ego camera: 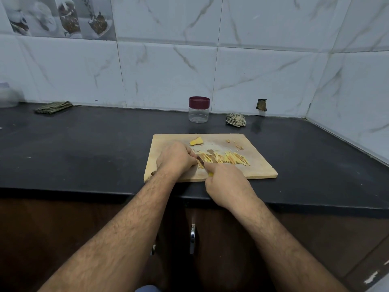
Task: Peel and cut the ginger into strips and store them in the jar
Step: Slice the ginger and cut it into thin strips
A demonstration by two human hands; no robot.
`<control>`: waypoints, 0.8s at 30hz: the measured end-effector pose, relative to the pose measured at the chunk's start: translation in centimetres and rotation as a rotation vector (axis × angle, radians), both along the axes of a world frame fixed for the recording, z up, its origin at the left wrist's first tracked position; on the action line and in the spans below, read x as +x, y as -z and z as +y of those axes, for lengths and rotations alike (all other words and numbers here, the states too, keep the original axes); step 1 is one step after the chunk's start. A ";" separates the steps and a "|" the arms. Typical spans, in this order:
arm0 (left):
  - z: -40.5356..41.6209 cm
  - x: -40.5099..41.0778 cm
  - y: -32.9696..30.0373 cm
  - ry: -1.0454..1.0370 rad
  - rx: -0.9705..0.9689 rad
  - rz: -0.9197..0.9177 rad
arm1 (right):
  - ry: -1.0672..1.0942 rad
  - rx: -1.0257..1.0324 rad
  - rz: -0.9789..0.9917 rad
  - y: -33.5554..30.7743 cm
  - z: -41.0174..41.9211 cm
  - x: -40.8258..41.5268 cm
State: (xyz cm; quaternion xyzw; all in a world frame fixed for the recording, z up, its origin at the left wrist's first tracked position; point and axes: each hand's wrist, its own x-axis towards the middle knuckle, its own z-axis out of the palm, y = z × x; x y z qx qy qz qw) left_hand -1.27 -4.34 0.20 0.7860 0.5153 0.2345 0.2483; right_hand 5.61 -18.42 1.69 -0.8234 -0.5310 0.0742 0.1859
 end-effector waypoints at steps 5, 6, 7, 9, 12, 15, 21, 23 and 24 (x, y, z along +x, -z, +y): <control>0.0 0.0 0.0 -0.013 -0.003 0.001 | -0.019 -0.011 -0.032 -0.2 0.3 -0.4; -0.1 0.0 0.0 -0.016 0.000 0.000 | -0.022 -0.009 -0.044 -0.1 0.3 -0.4; -0.1 0.0 0.0 -0.018 0.003 -0.002 | -0.025 -0.009 -0.056 0.0 0.2 -0.4; -0.2 -0.1 0.0 -0.017 0.006 -0.002 | -0.031 -0.020 -0.079 0.3 -0.5 -0.3; -0.2 0.0 0.1 -0.011 0.004 -0.004 | -0.031 -0.027 -0.104 1.0 -1.9 -0.3; -0.2 0.0 0.0 -0.016 -0.001 -0.007 | -0.016 -0.012 -0.103 1.0 -2.0 -0.5; -0.3 -0.1 0.0 -0.012 -0.009 -0.019 | 0.021 0.016 -0.083 0.7 -0.7 -0.6; -0.3 -0.1 0.0 -0.009 -0.005 -0.017 | 0.032 0.010 -0.077 0.6 -1.1 -0.3; -0.3 -0.1 0.1 -0.011 0.000 -0.014 | 0.037 0.007 -0.073 0.6 -1.2 -0.1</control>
